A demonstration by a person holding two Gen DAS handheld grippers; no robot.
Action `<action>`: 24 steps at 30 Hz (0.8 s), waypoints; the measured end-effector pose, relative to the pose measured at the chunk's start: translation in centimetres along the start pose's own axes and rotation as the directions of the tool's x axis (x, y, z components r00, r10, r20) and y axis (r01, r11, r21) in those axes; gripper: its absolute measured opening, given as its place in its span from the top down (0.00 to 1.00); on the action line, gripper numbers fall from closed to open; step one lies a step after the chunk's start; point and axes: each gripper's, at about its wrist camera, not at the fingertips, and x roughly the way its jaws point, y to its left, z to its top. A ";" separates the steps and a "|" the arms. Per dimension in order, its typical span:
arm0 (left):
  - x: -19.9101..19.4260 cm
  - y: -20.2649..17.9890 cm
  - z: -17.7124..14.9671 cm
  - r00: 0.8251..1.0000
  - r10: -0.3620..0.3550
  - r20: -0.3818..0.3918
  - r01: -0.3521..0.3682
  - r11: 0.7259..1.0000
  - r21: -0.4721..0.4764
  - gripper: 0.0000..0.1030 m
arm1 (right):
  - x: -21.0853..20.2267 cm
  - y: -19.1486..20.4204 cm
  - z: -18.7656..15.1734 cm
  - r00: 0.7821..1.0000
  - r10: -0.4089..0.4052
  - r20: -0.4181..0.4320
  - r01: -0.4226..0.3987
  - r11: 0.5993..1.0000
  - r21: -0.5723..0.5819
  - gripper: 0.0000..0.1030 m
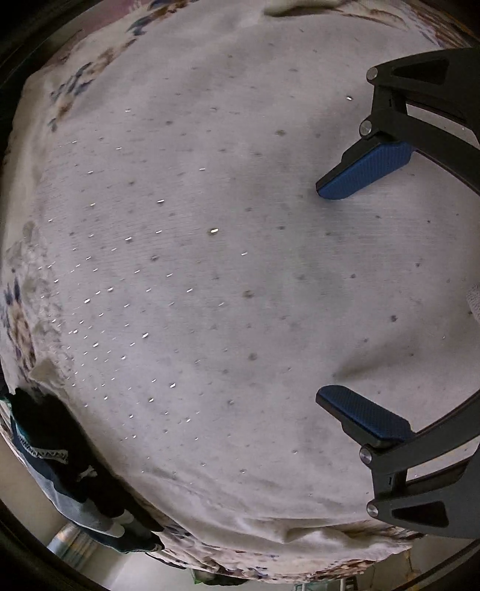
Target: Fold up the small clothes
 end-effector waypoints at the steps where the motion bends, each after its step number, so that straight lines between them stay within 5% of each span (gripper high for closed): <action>1: -0.4 0.5 0.0 1.000 -0.006 0.005 0.006 1.000 -0.009 0.00 | -1.4 2.2 -0.2 1.000 0.020 0.017 -0.019 0.998 -0.065 0.85; 5: -2.2 3.3 -0.4 1.000 -0.015 0.023 0.016 0.999 -0.045 0.00 | -8.1 11.4 -3.2 0.989 0.139 0.043 -0.118 0.940 -0.320 0.86; 10: -3.9 9.5 -1.3 0.999 -0.018 0.034 0.022 0.993 -0.113 0.00 | -16.3 24.7 -11.7 0.949 0.313 -0.031 -0.270 0.762 -0.589 0.86; 13: -5.1 15.1 -2.8 0.999 -0.015 0.040 0.022 0.980 -0.196 0.00 | -20.2 33.2 -21.0 0.907 0.395 -0.150 -0.371 0.576 -0.728 0.86; 17: -5.8 21.7 -4.7 0.998 0.030 0.051 -0.014 0.960 -0.278 0.00 | -21.4 40.9 -35.3 0.871 0.384 -0.307 -0.444 0.346 -0.827 0.86; 21: -4.7 28.5 -6.9 0.997 0.068 0.043 -0.048 0.935 -0.352 0.00 | -19.1 44.5 -52.5 0.881 0.309 -0.358 -0.404 0.097 -0.910 0.86; 24: -3.5 30.4 -6.0 0.997 0.073 0.018 -0.060 0.918 -0.391 0.00 | -16.5 44.1 -62.3 0.904 0.229 -0.361 -0.369 -0.011 -0.929 0.86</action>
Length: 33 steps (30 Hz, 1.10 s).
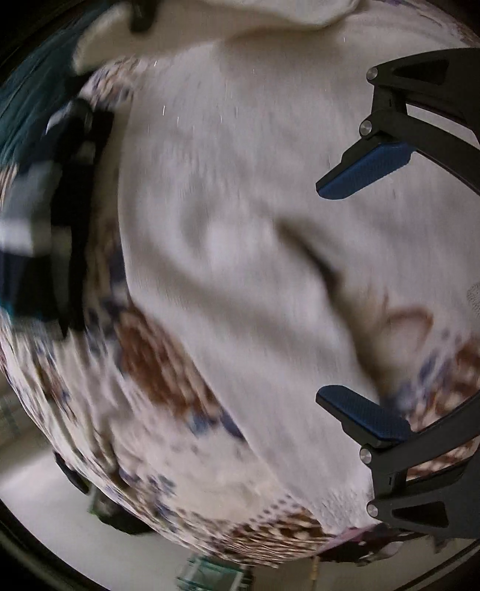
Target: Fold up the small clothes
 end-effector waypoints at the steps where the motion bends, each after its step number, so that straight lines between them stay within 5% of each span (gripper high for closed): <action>1: 0.3 1.6 -0.5 1.000 0.009 -0.009 -0.009 1.000 -0.015 0.00 | 1.6 2.4 -0.7 1.000 -0.014 -0.016 0.014 0.999 -0.033 0.86; 7: 3.6 4.3 -0.3 0.997 -0.004 -0.082 -0.004 0.995 -0.102 0.00 | 7.6 8.1 -4.7 0.989 -0.042 -0.144 0.027 0.994 -0.108 0.81; 10: 3.4 8.3 -2.0 0.994 -0.036 -0.102 0.014 0.979 -0.205 0.00 | 6.8 5.4 -5.8 0.971 0.094 -0.220 -0.093 0.996 0.017 0.40; 13: 3.7 12.8 -3.8 0.987 -0.071 -0.146 0.018 0.941 -0.337 0.00 | 3.8 1.6 -7.4 0.977 0.082 -0.199 -0.061 0.992 0.108 0.31; 15: 4.6 16.4 -5.5 0.971 -0.153 -0.185 0.047 0.877 -0.479 0.00 | 2.0 -1.0 -8.9 0.978 0.040 -0.203 -0.009 0.988 0.154 0.24; 18: 6.4 21.2 -8.0 0.939 -0.308 -0.151 0.116 0.700 -0.704 0.00 | 0.3 -4.1 -11.0 0.975 -0.003 -0.220 0.047 0.980 0.195 0.19; 19: 7.1 22.9 -8.8 0.932 -0.342 -0.119 0.130 0.622 -0.772 0.00 | -0.1 -4.8 -11.3 0.974 -0.021 -0.225 0.066 0.979 0.193 0.19; 22: 8.7 26.2 -10.1 0.926 -0.377 -0.027 0.152 0.438 -0.886 0.05 | -0.6 -6.1 -12.2 0.966 -0.090 -0.241 0.133 0.977 0.168 0.19; 25: 8.9 29.0 -10.7 0.953 -0.301 0.033 0.125 0.293 -0.948 0.47 | -0.7 -6.5 -12.8 0.957 -0.126 -0.260 0.169 0.974 0.150 0.19; 26: 8.6 29.8 -10.5 0.964 -0.262 0.049 0.123 0.275 -0.954 0.79 | -0.7 -6.5 -12.7 0.954 -0.138 -0.266 0.180 0.973 0.144 0.19; 27: 8.2 30.2 -9.9 0.974 -0.223 0.044 0.110 0.292 -0.950 0.90 | -0.6 -6.5 -12.9 0.950 -0.150 -0.272 0.193 0.971 0.138 0.19; 29: 6.6 30.4 -8.3 0.984 -0.165 0.066 0.120 0.344 -0.931 0.91 | -0.6 -6.2 -12.7 0.933 -0.203 -0.296 0.246 0.963 0.113 0.19; 33: 2.1 29.0 -4.8 0.993 -0.045 0.110 0.117 0.546 -0.829 0.92 | -0.7 -6.2 -11.9 0.918 -0.279 -0.282 0.313 0.946 0.080 0.06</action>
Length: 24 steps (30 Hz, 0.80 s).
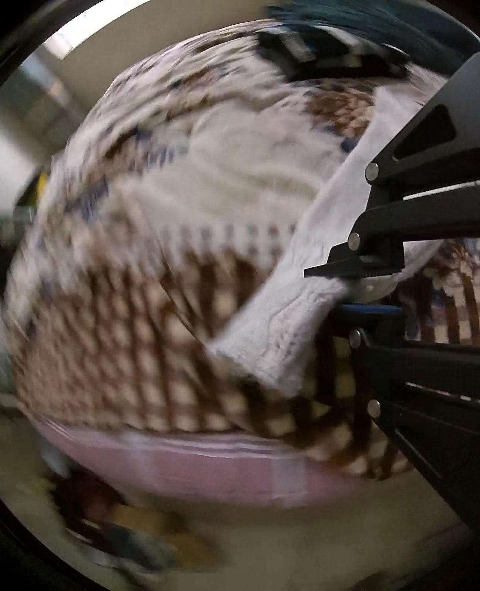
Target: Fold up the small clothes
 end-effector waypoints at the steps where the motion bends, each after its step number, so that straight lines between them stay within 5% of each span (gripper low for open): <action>1: -1.0 -0.7 0.0 0.999 -0.004 0.039 0.001 0.998 0.066 0.92 | -0.2 -0.1 0.2 1.000 -0.009 0.011 0.009 1.000 -0.004 0.06; 6: -5.1 -6.4 -1.8 0.982 -0.074 0.171 0.014 0.945 0.327 0.92 | -0.5 -1.7 1.2 0.999 0.020 0.025 -0.020 1.000 0.000 0.06; 10: -8.5 -12.9 -5.7 0.960 -0.180 0.217 0.042 0.852 0.522 0.92 | -0.2 -3.8 1.6 0.997 0.067 0.024 -0.068 0.997 0.024 0.06; 15: -10.4 -23.2 -14.7 0.938 -0.339 0.075 0.180 0.660 0.729 0.92 | 1.8 -9.8 1.3 0.993 0.117 -0.008 -0.116 0.988 0.102 0.06; 17: -10.3 -27.6 -20.5 0.931 -0.364 -0.025 0.237 0.554 0.798 0.92 | 3.1 -12.8 1.0 0.993 0.117 -0.022 -0.113 0.985 0.130 0.06; 24: -9.8 -36.8 -38.9 0.899 -0.346 -0.270 0.367 0.255 0.895 0.92 | 6.4 -22.6 -0.2 0.993 0.087 -0.075 -0.069 0.975 0.213 0.06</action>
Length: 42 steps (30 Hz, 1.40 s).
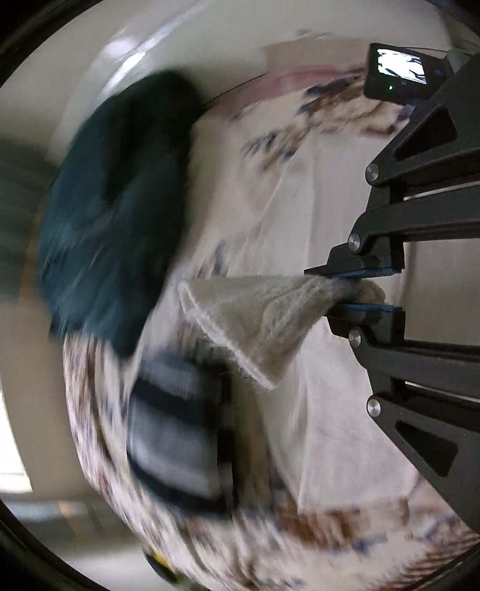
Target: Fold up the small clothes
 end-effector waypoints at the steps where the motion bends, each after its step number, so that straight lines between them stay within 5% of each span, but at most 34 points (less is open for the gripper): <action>1: 1.1 -2.3 -0.2 0.999 -0.024 -0.022 0.025 0.999 0.032 0.92 | 0.2 -1.5 0.2 1.000 -0.008 -0.004 0.008 1.000 0.016 0.06; 5: 4.5 -9.4 -1.4 0.993 -0.065 -0.104 0.080 0.985 0.153 0.91 | 0.8 -5.5 0.9 1.000 -0.005 -0.023 0.006 0.998 0.056 0.06; 9: 8.0 -11.3 -2.5 0.971 -0.074 -0.226 0.118 0.975 0.186 0.84 | 0.7 -7.5 1.5 0.997 0.067 -0.028 -0.065 0.996 0.058 0.05; 13: 6.5 -7.8 -1.8 0.973 -0.099 -0.210 0.120 0.989 0.087 0.15 | -0.1 -9.4 2.9 0.988 0.149 -0.028 -0.146 0.984 0.100 0.06; 14: 5.8 -6.3 -1.4 0.975 -0.098 -0.201 0.110 0.992 0.053 0.12 | -0.6 -10.0 3.3 0.983 0.183 -0.019 -0.179 0.975 0.131 0.06; 16: 4.7 -3.3 -1.0 0.981 -0.078 -0.177 0.077 0.997 -0.009 0.12 | -1.4 -10.9 4.3 0.966 0.259 0.008 -0.255 0.946 0.200 0.06; 19: 2.5 3.8 -0.7 0.988 0.049 -0.143 -0.064 0.993 -0.103 0.12 | -1.5 -10.5 6.4 0.923 0.384 0.031 -0.379 0.891 0.249 0.06; 23: 1.8 10.9 -1.7 0.955 0.259 -0.149 -0.277 0.954 -0.119 0.12 | 1.0 -6.0 8.9 0.891 0.454 -0.018 -0.439 0.870 0.225 0.13; 24: 2.1 12.6 -2.2 0.939 0.294 -0.177 -0.319 0.939 -0.131 0.12 | 2.1 -5.0 9.3 0.892 0.449 -0.047 -0.429 0.876 0.221 0.20; 26: 2.1 15.3 -2.8 0.923 0.324 -0.210 -0.361 0.916 -0.177 0.12 | 4.0 -3.1 9.6 0.898 0.427 -0.106 -0.404 0.896 0.185 0.71; 28: 1.5 17.5 -3.3 0.911 0.352 -0.216 -0.396 0.891 -0.219 0.12 | 3.3 -1.8 9.5 0.929 0.365 -0.061 -0.357 0.927 0.116 0.90; 33: 1.3 19.3 -3.1 0.905 0.370 -0.210 -0.418 0.867 -0.271 0.12 | -1.0 -2.8 9.6 0.953 0.277 0.121 -0.288 0.955 0.079 0.92; 36: 3.0 19.6 -2.4 0.904 0.369 -0.218 -0.418 0.872 -0.256 0.12 | -0.2 -3.8 10.2 0.966 0.243 0.087 -0.250 0.964 0.089 0.92; 42: 9.7 21.7 -2.4 0.860 0.410 -0.303 -0.469 0.869 -0.155 0.12 | 2.8 -4.0 10.3 0.979 0.204 0.029 -0.205 0.977 0.062 0.92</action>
